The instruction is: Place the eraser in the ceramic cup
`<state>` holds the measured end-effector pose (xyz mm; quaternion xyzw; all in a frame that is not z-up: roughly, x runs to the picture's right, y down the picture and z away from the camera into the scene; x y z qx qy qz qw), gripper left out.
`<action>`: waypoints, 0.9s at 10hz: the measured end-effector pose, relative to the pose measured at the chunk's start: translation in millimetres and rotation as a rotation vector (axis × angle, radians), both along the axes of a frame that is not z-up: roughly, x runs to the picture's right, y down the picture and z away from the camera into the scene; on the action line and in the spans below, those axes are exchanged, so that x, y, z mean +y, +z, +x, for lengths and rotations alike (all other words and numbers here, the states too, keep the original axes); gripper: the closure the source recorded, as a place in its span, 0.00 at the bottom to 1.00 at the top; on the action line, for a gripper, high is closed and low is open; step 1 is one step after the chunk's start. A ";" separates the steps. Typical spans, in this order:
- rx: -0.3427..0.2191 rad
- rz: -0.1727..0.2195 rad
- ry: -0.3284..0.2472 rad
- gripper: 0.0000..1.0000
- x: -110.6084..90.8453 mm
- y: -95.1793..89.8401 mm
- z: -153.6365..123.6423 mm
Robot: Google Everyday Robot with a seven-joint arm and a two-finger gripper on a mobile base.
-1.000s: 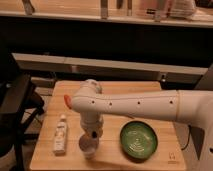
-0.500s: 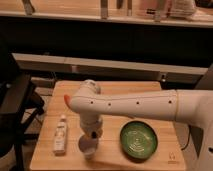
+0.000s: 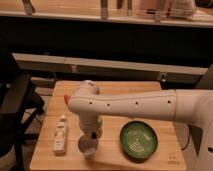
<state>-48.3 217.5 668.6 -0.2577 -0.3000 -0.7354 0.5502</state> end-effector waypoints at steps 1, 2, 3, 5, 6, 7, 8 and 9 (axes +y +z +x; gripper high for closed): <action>-0.002 -0.002 -0.016 0.99 0.8 -1.7 -2.0; -0.009 0.000 -0.039 0.99 0.8 -12.3 -10.2; -0.011 0.002 -0.051 0.99 -0.5 -23.0 -16.1; -0.021 0.018 -0.072 0.99 -1.1 -60.8 -29.3; -0.029 0.022 -0.079 0.99 2.2 -75.5 -33.8; -0.039 0.016 -0.084 0.99 7.2 -84.8 -37.0; -0.049 0.003 -0.080 0.97 11.9 -86.6 -36.7; -0.057 -0.021 -0.076 0.89 19.9 -85.0 -34.3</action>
